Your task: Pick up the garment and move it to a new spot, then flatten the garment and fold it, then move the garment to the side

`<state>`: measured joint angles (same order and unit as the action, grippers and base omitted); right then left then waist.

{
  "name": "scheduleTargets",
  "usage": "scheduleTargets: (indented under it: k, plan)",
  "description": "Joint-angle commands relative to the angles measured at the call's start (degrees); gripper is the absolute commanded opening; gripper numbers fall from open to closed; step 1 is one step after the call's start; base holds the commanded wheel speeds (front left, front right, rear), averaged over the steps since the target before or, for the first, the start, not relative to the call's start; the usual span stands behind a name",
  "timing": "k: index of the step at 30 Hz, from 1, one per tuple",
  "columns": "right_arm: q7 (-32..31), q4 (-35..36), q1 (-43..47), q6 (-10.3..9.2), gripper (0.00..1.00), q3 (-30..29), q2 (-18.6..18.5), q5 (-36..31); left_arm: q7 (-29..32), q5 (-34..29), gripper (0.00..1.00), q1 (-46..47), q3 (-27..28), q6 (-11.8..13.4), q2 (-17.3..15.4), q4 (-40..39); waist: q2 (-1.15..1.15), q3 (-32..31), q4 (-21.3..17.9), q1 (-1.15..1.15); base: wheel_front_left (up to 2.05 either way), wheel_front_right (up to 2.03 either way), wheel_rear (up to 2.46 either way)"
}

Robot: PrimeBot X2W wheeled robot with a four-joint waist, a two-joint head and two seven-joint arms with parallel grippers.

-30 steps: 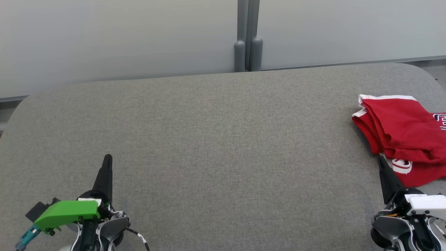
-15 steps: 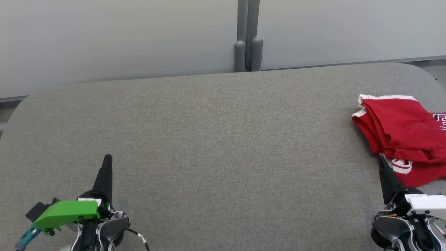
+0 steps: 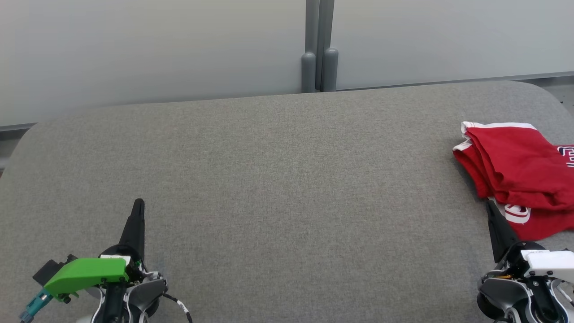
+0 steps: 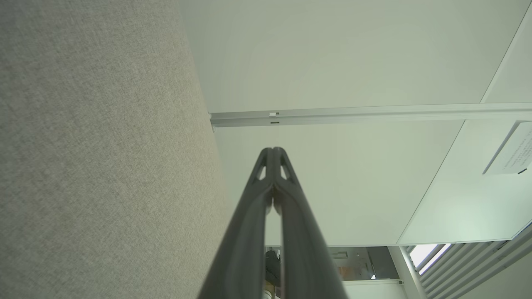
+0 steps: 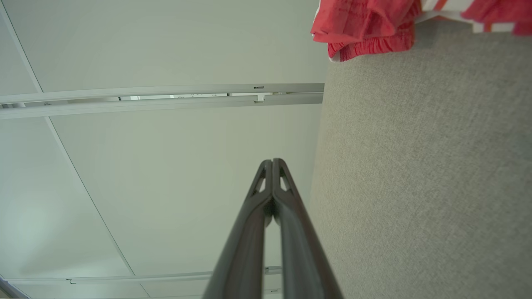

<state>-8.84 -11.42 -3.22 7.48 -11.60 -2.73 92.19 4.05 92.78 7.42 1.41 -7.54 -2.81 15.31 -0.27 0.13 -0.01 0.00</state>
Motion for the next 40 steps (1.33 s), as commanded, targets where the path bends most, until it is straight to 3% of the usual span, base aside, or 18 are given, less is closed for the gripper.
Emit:
scheduleTargets:
  k: [1, 40]
  plan:
    - [-0.2, -0.1, -0.5, 0.02, 0.00, -0.1, -0.3, 0.4, 0.3, 0.3, 0.00, 0.6, 0.1, -0.2, 0.0, 0.1, 0.27, 0.0, 0.0, 0.00, 0.00, 0.00, 0.00]
    - [-0.2, -0.1, -0.5, 0.02, 0.00, -0.1, -0.3, 0.4, 0.3, 0.2, 0.00, 0.6, 0.1, -0.2, 0.0, 0.1, 0.27, 0.0, 0.0, 0.00, 0.00, 0.00, 0.00]
